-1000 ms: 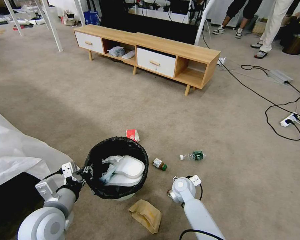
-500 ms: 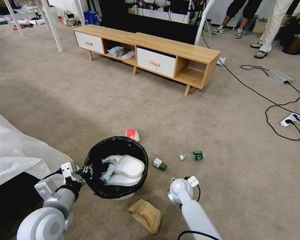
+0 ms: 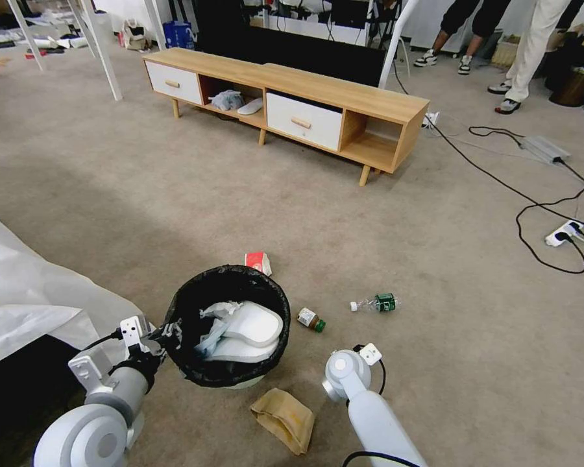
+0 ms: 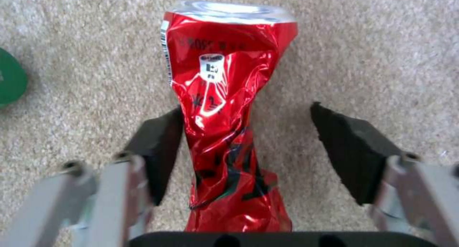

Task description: Pick up the trash bin and place the garbage on the floor into it.

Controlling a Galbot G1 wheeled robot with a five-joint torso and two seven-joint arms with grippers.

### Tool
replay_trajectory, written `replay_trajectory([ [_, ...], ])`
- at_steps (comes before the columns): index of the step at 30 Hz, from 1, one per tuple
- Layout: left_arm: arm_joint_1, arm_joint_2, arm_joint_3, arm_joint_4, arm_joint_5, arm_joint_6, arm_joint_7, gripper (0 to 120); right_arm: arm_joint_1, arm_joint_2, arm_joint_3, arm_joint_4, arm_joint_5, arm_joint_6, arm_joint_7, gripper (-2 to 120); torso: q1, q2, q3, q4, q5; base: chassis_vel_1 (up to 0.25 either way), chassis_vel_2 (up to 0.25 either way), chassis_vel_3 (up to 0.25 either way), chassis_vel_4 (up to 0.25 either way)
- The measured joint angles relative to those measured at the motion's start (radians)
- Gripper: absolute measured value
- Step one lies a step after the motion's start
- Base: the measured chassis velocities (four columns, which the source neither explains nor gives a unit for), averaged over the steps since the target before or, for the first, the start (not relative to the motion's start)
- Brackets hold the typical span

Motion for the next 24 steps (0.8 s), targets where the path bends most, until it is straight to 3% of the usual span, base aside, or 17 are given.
replay_trajectory([
  [3,0.0,0.001,0.0,0.001,0.0,0.0,0.0,0,0.0,0.001,-0.001,-0.001,-0.003,0.0,0.0,54,0.0,0.0,0.0,-0.0001,-0.0003,0.0,0.0,0.0,0.0],
  [5,-0.002,0.002,0.001,0.002,-0.002,0.0,0.001,0,0.0,0.005,-0.005,-0.002,-0.005,0.0,-0.001,42,0.0,0.0,0.0,0.0,0.0002,0.0,0.0,0.0,0.0],
  [12,-0.005,0.004,0.002,0.005,-0.004,0.0,0.001,0,-0.004,0.015,-0.013,-0.006,-0.014,0.0,-0.003,22,0.0,0.0,0.0,0.0001,0.0005,0.0,0.0,0.0,0.0],
  [24,-0.007,-0.002,0.007,0.011,-0.003,0.0,0.0,0,-0.028,0.002,-0.05,0.055,-0.01,0.0,0.036,20,0.0,0.0,0.0,0.0003,0.0005,0.0,0.0,0.0,0.0],
])
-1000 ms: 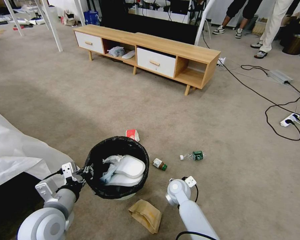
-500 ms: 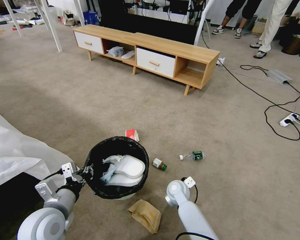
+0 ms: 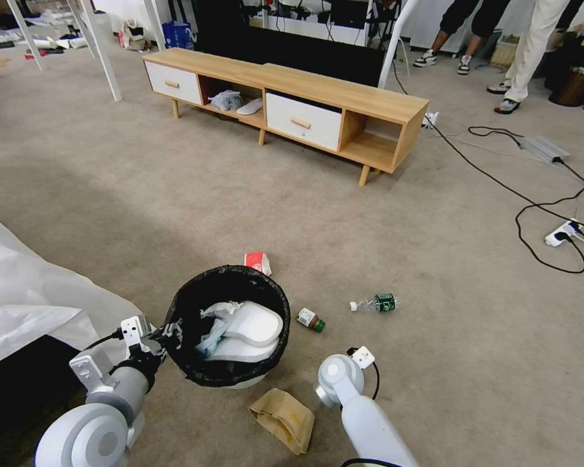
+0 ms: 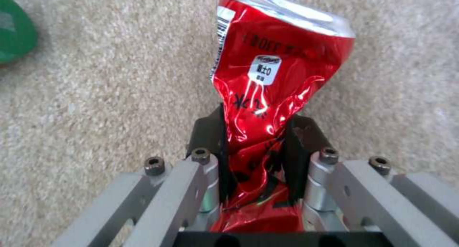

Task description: Pick up the trash bin and place the garbage on the floor into it.

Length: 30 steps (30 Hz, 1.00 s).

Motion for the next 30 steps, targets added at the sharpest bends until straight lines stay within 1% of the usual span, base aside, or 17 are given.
replay_trajectory([
  [4,-0.003,0.002,0.005,0.005,0.0,0.0,0.0,0,-0.008,-0.019,-0.02,0.064,0.017,-0.003,0.036,20,0.0,0.0,0.0,0.0,-0.0001,0.0,0.0,0.0,0.0],
  [6,-0.005,0.005,0.009,0.008,-0.001,0.001,-0.001,0,-0.009,-0.04,-0.039,0.124,0.033,-0.008,0.059,20,0.0,0.0,0.0,0.0,-0.0001,0.0,0.0,0.0,0.0],
  [7,-0.005,0.005,0.009,0.008,-0.001,0.001,-0.001,0,-0.009,-0.04,-0.039,0.124,0.033,-0.008,0.059,20,0.0,0.0,0.0,0.0,-0.0001,0.0,0.0,0.0,0.0],
  [11,-0.014,0.014,0.018,0.017,-0.013,0.006,-0.008,0,-0.002,-0.098,-0.069,0.251,0.052,-0.024,0.088,20,0.0,0.0,0.0,-0.0001,-0.0002,0.0,0.0,0.0,0.0],
  [12,-0.014,0.014,0.018,0.017,-0.013,0.006,-0.008,0,-0.002,-0.098,-0.069,0.251,0.052,-0.024,0.088,20,0.0,0.0,0.0,-0.0001,-0.0002,0.0,0.0,0.0,0.0],
  [15,-0.023,0.026,0.021,0.028,-0.036,0.011,-0.016,0,0.006,-0.15,-0.087,0.34,0.052,-0.045,0.09,20,0.0,0.0,0.0,0.0,-0.0002,0.0,0.0,0.0,0.0],
  [16,-0.023,0.026,0.021,0.028,-0.036,0.011,-0.016,0,0.006,-0.15,-0.087,0.34,0.052,-0.045,0.09,20,0.0,0.0,0.0,0.0,-0.0002,0.0,0.0,0.0,0.0],
  [18,-0.029,0.032,0.022,0.036,-0.043,0.013,-0.017,0,0.006,-0.186,-0.093,0.388,0.031,-0.067,0.077,20,0.0,0.0,0.0,-0.0001,-0.0001,0.0,0.0,0.0,0.0],
  [19,-0.029,0.032,0.022,0.036,-0.043,0.013,-0.017,0,0.006,-0.186,-0.093,0.388,0.031,-0.067,0.077,20,0.0,0.0,0.0,-0.0001,-0.0001,0.0,0.0,0.0,0.0],
  [21,-0.033,0.034,0.025,0.041,-0.048,0.016,-0.019,0,0.007,-0.216,-0.095,0.426,0.024,-0.084,0.066,20,0.0,0.0,0.0,0.0,-0.0001,0.0,0.0,0.0,0.0],
  [22,-0.033,0.034,0.025,0.041,-0.048,0.016,-0.019,0,0.007,-0.216,-0.095,0.426,0.024,-0.084,0.066,20,0.0,0.0,0.0,0.0,-0.0001,0.0,0.0,0.0,0.0],
  [24,-0.035,0.032,0.032,0.045,-0.054,0.023,-0.023,0,0.006,-0.267,-0.095,0.478,0.017,-0.112,0.046,20,0.0,0.0,0.0,0.0,-0.0001,0.0,0.0,0.0,0.0],
  [25,-0.035,0.032,0.032,0.045,-0.054,0.023,-0.023,0,0.006,-0.267,-0.095,0.478,0.017,-0.112,0.046,20,0.0,0.0,0.0,0.0,-0.0001,0.0,0.0,0.0,0.0],
  [26,-0.036,0.031,0.035,0.047,-0.055,0.025,-0.024,0,0.004,-0.294,-0.095,0.497,0.01,-0.124,0.032,20,0.0,0.0,0.0,0.0,0.0,0.0,0.0,0.0,0.0],
  [27,-0.036,0.029,0.037,0.05,-0.055,0.027,-0.025,0,0.001,-0.347,-0.093,0.527,-0.004,-0.143,0.004,20,0.0,0.0,0.0,0.0,0.0,0.0,0.0,0.0,0.0],
  [28,-0.036,0.029,0.037,0.05,-0.055,0.027,-0.025,0,0.001,-0.347,-0.093,0.527,-0.004,-0.143,0.004,20,0.0,0.0,0.0,0.0,0.0,0.0,0.0,0.0,0.0],
  [30,-0.038,0.029,0.04,0.054,-0.056,0.03,-0.026,0,-0.003,-0.465,-0.087,0.588,-0.022,-0.174,-0.052,20,0.0,0.0,0.0,-0.0003,-0.0001,0.0,0.0,0.0,0.0],
])
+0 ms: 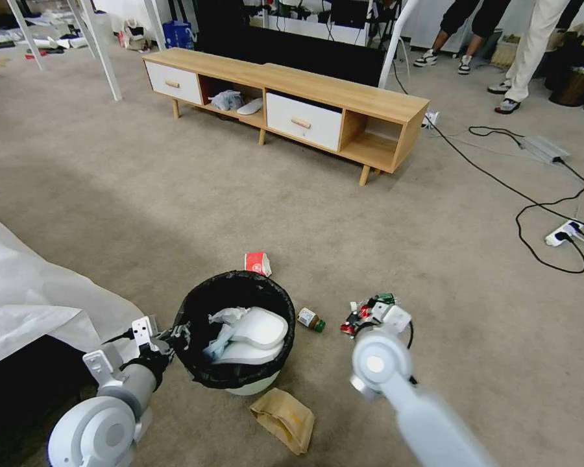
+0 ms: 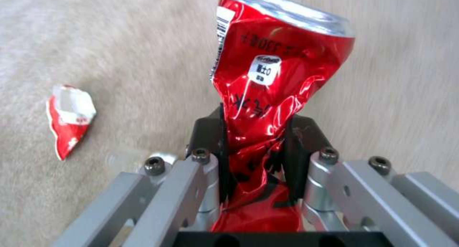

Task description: Pick up the trash bin and place the garbage on the floor into it.

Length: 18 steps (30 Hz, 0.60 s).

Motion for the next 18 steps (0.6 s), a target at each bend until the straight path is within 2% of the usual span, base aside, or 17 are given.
replay_trajectory([
  [1,0.0,0.0,0.0,0.0,0.0,0.0,0.0,0,0.0,0.0,0.0,0.0,0.0,0.0,0.0,20,0.0,0.0,0.0,0.0,0.0,0.0,0.0,0.0,0.0],
  [4,-0.006,0.001,0.004,0.007,0.0,0.002,0.0,0,0.001,-0.113,0.017,0.089,0.0,-0.039,-0.093,20,0.0,0.0,0.0,0.0,0.0001,0.0,0.0,0.0,0.0],
  [5,-0.006,0.001,0.004,0.007,0.0,0.002,0.0,0,0.001,-0.113,0.017,0.089,0.0,-0.039,-0.093,20,0.0,0.0,0.0,0.0,0.0001,0.0,0.0,0.0,0.0],
  [7,-0.008,0.001,0.008,0.009,0.0,0.007,0.0,0,0.007,-0.171,0.035,0.142,0.0,-0.068,-0.174,20,0.0,0.0,0.0,0.0001,0.0,0.0,0.0,0.0,0.0],
  [8,-0.008,0.001,0.008,0.009,0.0,0.007,0.0,0,0.007,-0.171,0.035,0.142,0.0,-0.068,-0.174,20,0.0,0.0,0.0,0.0001,0.0,0.0,0.0,0.0,0.0],
  [10,-0.009,0.001,0.013,0.01,0.001,0.009,0.002,0,0.017,-0.213,0.05,0.183,-0.002,-0.097,-0.255,20,0.0,0.0,0.0,0.0,0.0001,0.0,0.0,0.0,0.0],
  [14,-0.008,0.001,0.018,0.012,0.004,0.011,0.007,0,0.033,-0.238,0.054,0.209,-0.01,-0.115,-0.312,20,0.0,0.0,0.0,0.0,-0.0001,0.0,0.0,0.0,0.0],
  [17,-0.006,-0.001,0.028,0.023,0.007,0.016,0.02,0,0.067,-0.267,0.042,0.242,-0.059,-0.13,-0.409,20,0.0,0.0,0.0,0.0002,0.0,0.0,0.0,0.0,0.0],
  [18,-0.006,-0.001,0.028,0.023,0.007,0.016,0.02,0,0.067,-0.267,0.042,0.242,-0.059,-0.13,-0.409,20,0.0,0.0,0.0,0.0002,0.0,0.0,0.0,0.0,0.0],
])
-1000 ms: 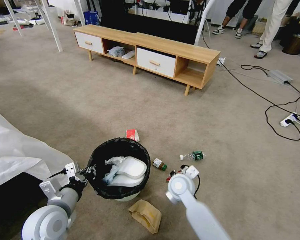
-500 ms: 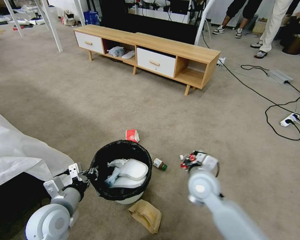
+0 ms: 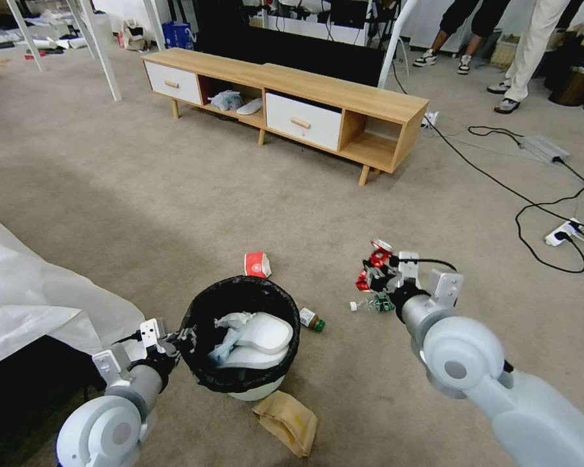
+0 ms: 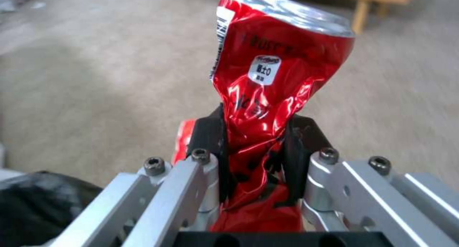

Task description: Pick up the trash bin and place the garbage on the floor into it.

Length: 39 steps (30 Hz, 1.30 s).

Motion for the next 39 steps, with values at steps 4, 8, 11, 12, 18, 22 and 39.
replay_trajectory([
  [4,-0.008,0.007,0.015,0.027,-0.008,0.011,0.011,0,0.035,-0.044,-0.019,0.041,-0.072,-0.006,-0.12,20,0.0,0.0,0.0,0.0,-0.0002,0.0,0.0,0.0,0.0],
  [8,-0.017,0.015,0.021,0.03,-0.023,0.018,0.011,0,0.05,-0.067,-0.032,0.062,-0.122,-0.006,-0.204,20,0.0,0.0,0.0,-0.0001,-0.0002,0.0,0.0,0.0,0.0],
  [11,-0.022,0.019,0.023,0.03,-0.027,0.021,0.011,0,0.059,-0.072,-0.04,0.069,-0.155,-0.001,-0.257,20,0.0,0.0,0.0,-0.0001,-0.0002,0.0,0.0,0.0,0.0],
  [12,-0.022,0.019,0.023,0.03,-0.027,0.021,0.011,0,0.059,-0.072,-0.04,0.069,-0.155,-0.001,-0.257,20,0.0,0.0,0.0,-0.0001,-0.0002,0.0,0.0,0.0,0.0],
  [18,-0.026,0.028,0.025,0.022,-0.033,0.024,0.011,0,0.057,-0.071,-0.065,0.068,-0.246,0.027,-0.359,20,0.0,0.0,0.0,-0.0001,-0.0002,0.0,0.0,0.0,0.0],
  [22,-0.039,0.041,0.028,0.021,-0.043,0.025,0.009,0,0.076,-0.062,-0.099,0.062,-0.291,0.046,-0.401,20,0.0,0.0,0.0,-0.0001,-0.0002,0.0,0.0,0.0,0.0],
  [39,-0.088,0.05,0.017,-0.002,-0.083,0.033,-0.029,0,0.374,0.093,-0.373,-0.049,-0.361,0.077,-0.461,20,0.0,0.0,0.0,0.0,-0.0004,0.0,0.0,0.0,0.0],
])
